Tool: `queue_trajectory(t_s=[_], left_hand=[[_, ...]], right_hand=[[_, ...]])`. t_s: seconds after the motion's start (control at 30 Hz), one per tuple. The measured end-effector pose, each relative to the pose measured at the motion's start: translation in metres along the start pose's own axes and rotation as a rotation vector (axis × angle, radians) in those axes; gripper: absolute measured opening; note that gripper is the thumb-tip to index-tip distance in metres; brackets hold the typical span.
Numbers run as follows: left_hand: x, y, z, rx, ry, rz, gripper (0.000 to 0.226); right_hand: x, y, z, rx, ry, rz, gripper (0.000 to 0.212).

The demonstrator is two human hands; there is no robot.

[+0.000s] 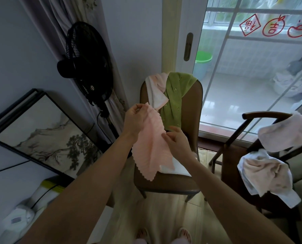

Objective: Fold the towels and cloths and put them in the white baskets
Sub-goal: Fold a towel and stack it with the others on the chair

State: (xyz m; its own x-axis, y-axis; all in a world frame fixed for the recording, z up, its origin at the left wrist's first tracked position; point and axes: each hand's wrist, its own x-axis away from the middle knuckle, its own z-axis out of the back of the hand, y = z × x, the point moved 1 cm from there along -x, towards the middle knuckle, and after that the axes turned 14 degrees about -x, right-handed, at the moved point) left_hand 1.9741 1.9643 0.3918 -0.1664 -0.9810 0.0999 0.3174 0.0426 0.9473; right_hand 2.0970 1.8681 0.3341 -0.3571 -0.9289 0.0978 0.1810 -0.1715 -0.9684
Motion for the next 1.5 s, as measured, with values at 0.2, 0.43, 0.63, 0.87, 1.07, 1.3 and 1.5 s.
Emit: queue_trajectory(t_s=[0.2, 0.43, 0.63, 0.87, 1.07, 1.3, 1.5], left_hand=[[0.000, -0.001, 0.003, -0.024, 0.016, -0.024, 0.020], [-0.003, -0.004, 0.012, -0.031, 0.067, -0.062, 0.016], [-0.007, -0.007, 0.019, -0.038, 0.121, -0.058, 0.027], [-0.007, -0.032, 0.025, -0.027, 0.181, -0.014, 0.020], [-0.006, -0.040, 0.015, -0.020, 0.196, 0.048, 0.018], [-0.004, -0.038, 0.008, -0.152, 0.185, 0.044, 0.016], [0.001, -0.032, 0.005, -0.072, 0.061, 0.127, 0.016]], right_hand=[[-0.004, -0.004, -0.010, -0.179, -0.005, 0.039, 0.021], [-0.008, -0.008, -0.015, -0.275, 0.058, 0.032, 0.022], [-0.011, -0.009, -0.021, -0.197, 0.156, 0.074, 0.018], [-0.017, -0.012, -0.007, -0.135, 0.329, 0.095, 0.006], [-0.027, -0.014, 0.004, -0.065, 0.376, 0.094, 0.011], [-0.035, -0.013, 0.011, -0.036, 0.306, 0.083, 0.021], [-0.032, -0.015, 0.007, 0.099, 0.028, 0.158, 0.009]])
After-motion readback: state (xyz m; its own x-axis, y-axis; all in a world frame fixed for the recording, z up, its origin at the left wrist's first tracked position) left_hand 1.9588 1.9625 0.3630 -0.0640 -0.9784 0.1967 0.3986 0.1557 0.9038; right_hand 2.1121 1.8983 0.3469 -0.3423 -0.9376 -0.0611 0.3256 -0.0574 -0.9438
